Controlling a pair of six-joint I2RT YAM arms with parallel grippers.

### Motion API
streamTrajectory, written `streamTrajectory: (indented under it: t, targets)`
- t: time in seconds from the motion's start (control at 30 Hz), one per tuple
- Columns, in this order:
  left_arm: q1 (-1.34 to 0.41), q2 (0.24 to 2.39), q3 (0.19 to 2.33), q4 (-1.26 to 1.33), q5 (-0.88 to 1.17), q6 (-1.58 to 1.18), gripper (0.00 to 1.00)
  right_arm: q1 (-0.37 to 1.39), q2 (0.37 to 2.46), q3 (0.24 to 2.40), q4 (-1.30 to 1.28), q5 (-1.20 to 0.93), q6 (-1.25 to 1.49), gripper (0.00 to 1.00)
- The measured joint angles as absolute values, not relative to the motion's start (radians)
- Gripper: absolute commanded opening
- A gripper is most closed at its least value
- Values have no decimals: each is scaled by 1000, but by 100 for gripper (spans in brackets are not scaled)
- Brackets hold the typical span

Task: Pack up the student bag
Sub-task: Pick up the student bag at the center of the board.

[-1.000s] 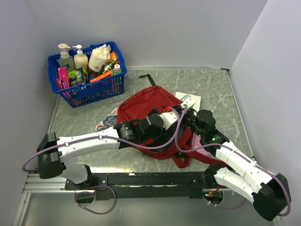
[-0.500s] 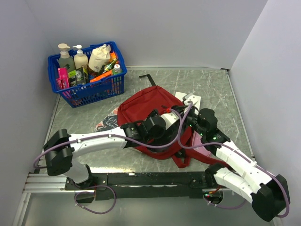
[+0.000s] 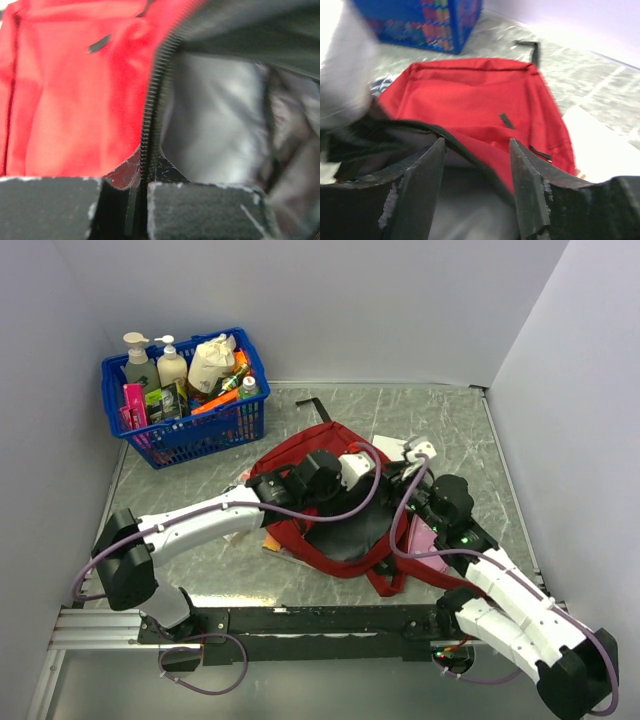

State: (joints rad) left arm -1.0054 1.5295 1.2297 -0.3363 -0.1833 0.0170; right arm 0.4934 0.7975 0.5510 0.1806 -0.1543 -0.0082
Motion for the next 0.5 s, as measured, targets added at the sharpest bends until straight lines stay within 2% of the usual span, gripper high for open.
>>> streamTrajectory:
  t: [0.2,0.37,0.5]
  targets:
    - [-991,1542,1429,-527,-1,143,1,434,750,591,129,-22,74,65]
    - [-922,1544,1648,-695,56,239,1,381,760,736,4,108,181,66]
    - [-833,1505,1741,-739,51,273,1,358,706,752,-38,203,257,66]
